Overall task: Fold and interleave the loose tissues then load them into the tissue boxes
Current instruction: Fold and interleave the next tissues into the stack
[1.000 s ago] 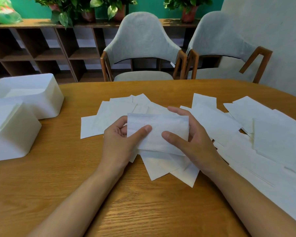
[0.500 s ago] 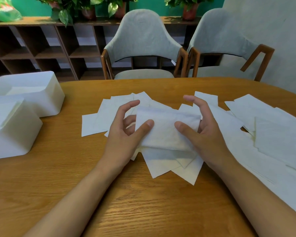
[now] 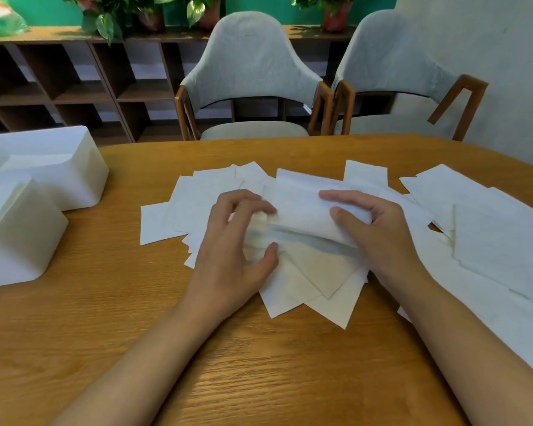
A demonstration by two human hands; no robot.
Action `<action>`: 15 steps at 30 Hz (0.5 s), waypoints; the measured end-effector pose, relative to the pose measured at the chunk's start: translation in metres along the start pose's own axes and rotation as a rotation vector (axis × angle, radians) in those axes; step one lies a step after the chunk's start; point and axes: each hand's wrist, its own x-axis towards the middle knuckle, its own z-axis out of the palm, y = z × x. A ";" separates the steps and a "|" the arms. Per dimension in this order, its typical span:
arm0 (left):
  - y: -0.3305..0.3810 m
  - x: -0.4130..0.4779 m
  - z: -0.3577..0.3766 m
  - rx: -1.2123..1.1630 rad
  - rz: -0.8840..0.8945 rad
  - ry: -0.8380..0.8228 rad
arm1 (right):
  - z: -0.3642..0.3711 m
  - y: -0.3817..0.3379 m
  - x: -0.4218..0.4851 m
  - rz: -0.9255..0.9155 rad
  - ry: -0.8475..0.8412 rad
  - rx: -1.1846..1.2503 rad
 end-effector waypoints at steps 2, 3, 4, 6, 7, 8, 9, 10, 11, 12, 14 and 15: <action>-0.004 -0.002 0.002 0.120 0.121 -0.112 | -0.002 0.003 0.002 0.009 0.048 -0.001; -0.005 -0.003 0.004 0.152 0.159 -0.169 | -0.002 0.004 0.003 0.013 0.061 -0.001; -0.007 -0.003 0.006 0.176 0.185 -0.218 | -0.001 0.005 0.003 0.013 0.068 -0.008; -0.009 -0.003 0.011 0.203 0.222 -0.259 | 0.000 0.006 0.003 0.001 0.074 -0.032; -0.010 -0.003 0.013 0.216 0.239 -0.253 | 0.000 0.006 0.003 -0.004 0.074 -0.042; -0.009 -0.002 0.015 0.230 0.253 -0.241 | 0.001 0.007 0.004 -0.007 0.071 -0.049; -0.009 -0.001 0.017 0.237 0.264 -0.224 | 0.001 0.007 0.004 -0.007 0.069 -0.053; -0.008 0.000 0.019 0.240 0.271 -0.205 | 0.001 0.007 0.004 -0.005 0.069 -0.057; -0.006 0.000 0.020 0.237 0.274 -0.188 | 0.002 0.007 0.004 -0.006 0.069 -0.061; -0.005 0.000 0.022 0.226 0.276 -0.173 | 0.002 0.007 0.004 -0.010 0.070 -0.065; -0.003 -0.001 0.021 0.195 0.280 -0.151 | 0.003 0.006 0.003 -0.014 0.071 -0.069; -0.002 -0.001 0.020 0.170 0.272 -0.138 | 0.003 0.006 0.003 -0.011 0.070 -0.070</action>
